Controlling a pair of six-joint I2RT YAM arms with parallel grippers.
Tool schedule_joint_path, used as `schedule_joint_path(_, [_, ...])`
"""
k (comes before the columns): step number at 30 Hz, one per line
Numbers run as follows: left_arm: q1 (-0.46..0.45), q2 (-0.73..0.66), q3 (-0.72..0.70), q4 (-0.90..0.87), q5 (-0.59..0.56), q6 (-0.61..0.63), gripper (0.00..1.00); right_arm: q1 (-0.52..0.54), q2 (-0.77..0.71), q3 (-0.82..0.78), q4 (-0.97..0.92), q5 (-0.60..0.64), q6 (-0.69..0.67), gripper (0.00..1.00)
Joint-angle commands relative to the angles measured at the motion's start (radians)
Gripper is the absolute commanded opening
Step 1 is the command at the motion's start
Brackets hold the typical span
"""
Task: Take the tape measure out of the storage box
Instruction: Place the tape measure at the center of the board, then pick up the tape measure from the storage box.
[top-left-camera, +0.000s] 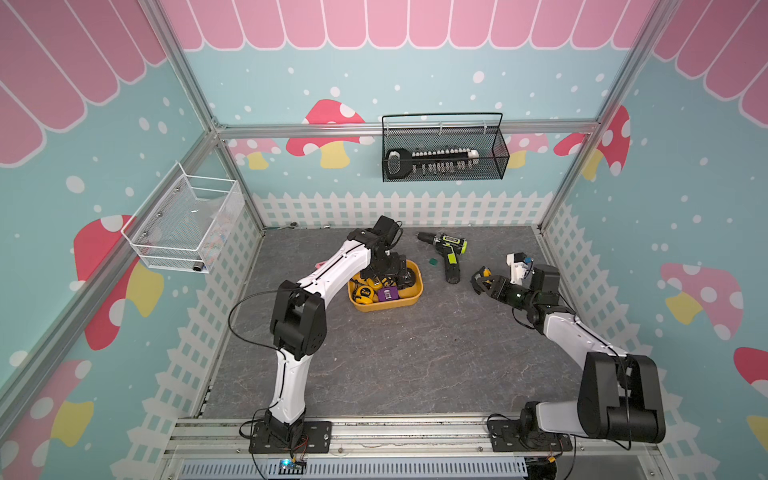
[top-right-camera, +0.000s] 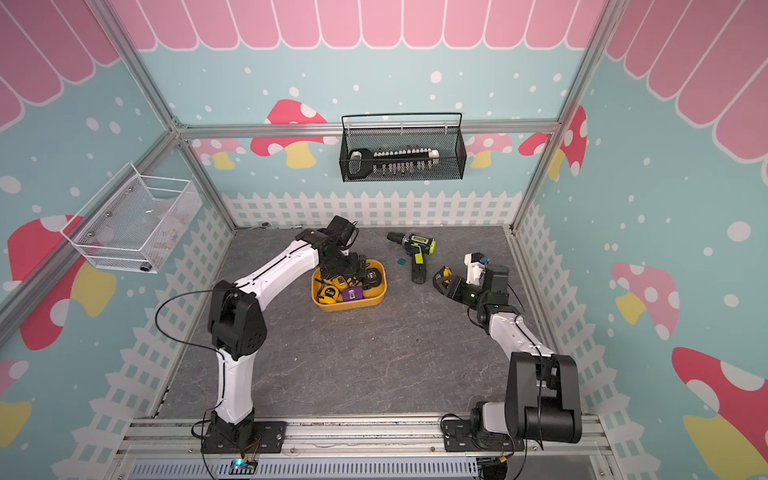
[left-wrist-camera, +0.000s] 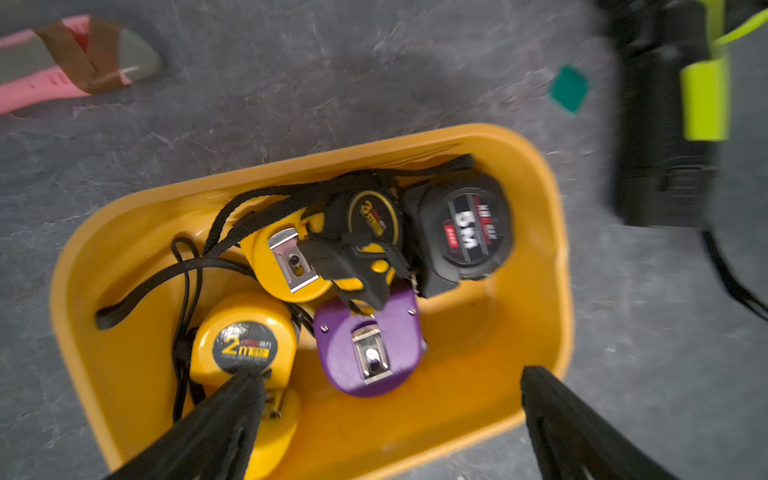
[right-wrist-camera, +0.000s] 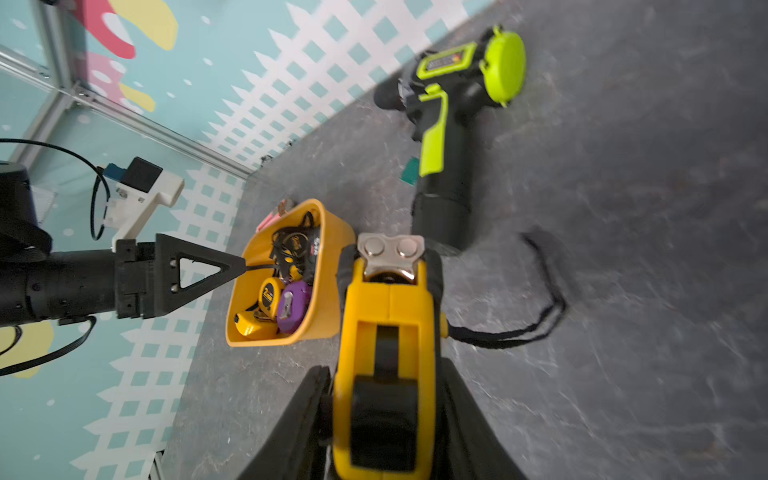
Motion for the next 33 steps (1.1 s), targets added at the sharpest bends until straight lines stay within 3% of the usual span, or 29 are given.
schedule_joint_path(1, [-0.002,0.055,0.083,-0.060,-0.083,0.073,0.99,-0.020,0.083,0.026,-0.128,-0.095,-0.066,0.30])
schedule_joint_path(7, [0.000,0.146,0.184,-0.097,-0.104,0.057,0.99,-0.022,0.227,0.037,-0.124,-0.127,-0.060,0.32])
schedule_joint_path(10, [0.006,0.165,0.195,-0.095,-0.090,0.034,0.99,-0.023,0.241,0.034,-0.127,-0.113,-0.065,0.38])
schedule_joint_path(14, [0.026,0.193,0.212,-0.095,-0.051,0.009,0.99,-0.038,0.249,0.046,-0.190,-0.056,-0.076,0.65])
schedule_joint_path(19, [0.042,0.209,0.221,-0.094,-0.040,0.000,0.99,-0.080,0.111,0.064,-0.294,0.048,-0.132,0.97])
schedule_joint_path(26, [0.062,0.255,0.263,-0.093,0.028,-0.037,0.99,-0.097,-0.032,0.183,-0.519,0.233,-0.293,0.99])
schedule_joint_path(33, [0.065,0.322,0.339,-0.087,0.080,-0.064,0.96,-0.096,-0.028,0.158,-0.493,0.196,-0.296,0.99])
